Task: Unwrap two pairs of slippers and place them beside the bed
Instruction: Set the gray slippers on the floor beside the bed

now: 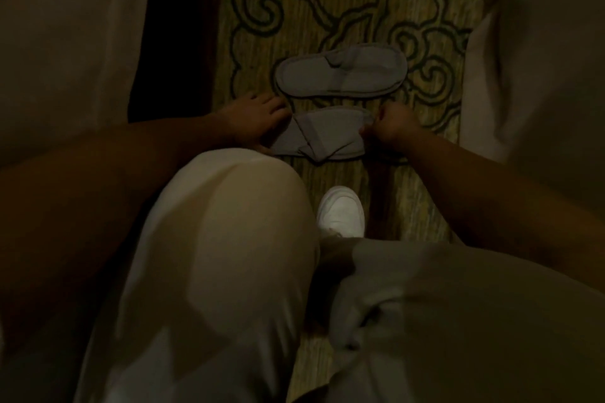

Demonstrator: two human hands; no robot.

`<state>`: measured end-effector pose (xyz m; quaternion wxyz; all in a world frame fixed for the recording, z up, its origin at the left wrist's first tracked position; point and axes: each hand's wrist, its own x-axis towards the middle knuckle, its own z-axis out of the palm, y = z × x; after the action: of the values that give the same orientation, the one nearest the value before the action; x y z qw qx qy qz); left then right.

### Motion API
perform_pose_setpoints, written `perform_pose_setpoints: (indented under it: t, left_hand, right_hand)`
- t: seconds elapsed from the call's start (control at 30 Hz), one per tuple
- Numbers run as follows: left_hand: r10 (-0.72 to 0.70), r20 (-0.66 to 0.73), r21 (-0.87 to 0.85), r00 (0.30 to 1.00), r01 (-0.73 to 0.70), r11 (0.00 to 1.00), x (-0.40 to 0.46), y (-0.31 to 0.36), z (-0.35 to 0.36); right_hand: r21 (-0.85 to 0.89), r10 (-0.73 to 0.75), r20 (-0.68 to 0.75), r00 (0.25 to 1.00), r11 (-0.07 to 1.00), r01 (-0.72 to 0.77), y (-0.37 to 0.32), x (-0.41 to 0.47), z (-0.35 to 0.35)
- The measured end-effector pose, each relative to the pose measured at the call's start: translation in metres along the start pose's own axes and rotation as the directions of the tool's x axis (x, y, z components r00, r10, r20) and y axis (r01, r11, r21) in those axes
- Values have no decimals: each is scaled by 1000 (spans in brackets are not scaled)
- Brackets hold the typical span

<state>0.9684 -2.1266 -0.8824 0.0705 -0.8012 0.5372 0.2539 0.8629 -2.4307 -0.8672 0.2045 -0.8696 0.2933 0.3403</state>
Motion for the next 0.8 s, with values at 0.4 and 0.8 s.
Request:
perform_pose_setpoints:
  t: [0.4,0.8]
  left_hand:
    - [27,-70,89,997,-21,996,17,1,-4]
    - [-665,149,-669,732,570,477,55,-28,-26]
  right_hand:
    - [51,-125,-112,986,990,132,9,1,-6]
    - [437,60,-238,969,898,52,2,37,-43]
